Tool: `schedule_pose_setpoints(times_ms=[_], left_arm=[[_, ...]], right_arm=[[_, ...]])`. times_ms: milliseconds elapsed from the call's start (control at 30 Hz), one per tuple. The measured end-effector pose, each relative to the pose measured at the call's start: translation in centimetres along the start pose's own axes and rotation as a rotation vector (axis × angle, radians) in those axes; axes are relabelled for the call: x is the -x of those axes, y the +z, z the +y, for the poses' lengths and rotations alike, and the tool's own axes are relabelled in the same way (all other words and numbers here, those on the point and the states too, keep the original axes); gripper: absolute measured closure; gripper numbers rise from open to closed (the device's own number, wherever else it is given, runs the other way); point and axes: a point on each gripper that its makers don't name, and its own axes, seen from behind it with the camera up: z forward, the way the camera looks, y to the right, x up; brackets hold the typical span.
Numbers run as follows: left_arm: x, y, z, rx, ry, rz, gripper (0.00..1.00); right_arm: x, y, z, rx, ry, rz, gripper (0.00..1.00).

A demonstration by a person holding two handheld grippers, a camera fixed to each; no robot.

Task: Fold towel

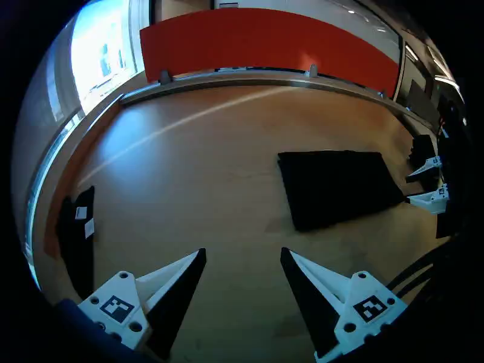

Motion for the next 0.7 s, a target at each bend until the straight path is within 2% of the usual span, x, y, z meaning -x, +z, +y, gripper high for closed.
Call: schedule_pose_setpoints(times_ms=[200,433,700], left_arm=[[1.3,-1.3,-1.2,-0.018,-0.04,-0.007,0.09],[2.2,-2.4,-2.0,-0.036,-0.045,-0.007,0.09],[2.8,-3.3,-2.4,-0.043,-0.054,-0.009,0.09]], right_arm=[[0.9,0.2,-0.5,-0.038,-0.018,-0.032,0.31],[1.6,0.5,-0.7,-0.066,-0.025,-0.061,0.48],[2.4,0.8,-0.2,-0.059,-0.024,-0.08,0.52]])
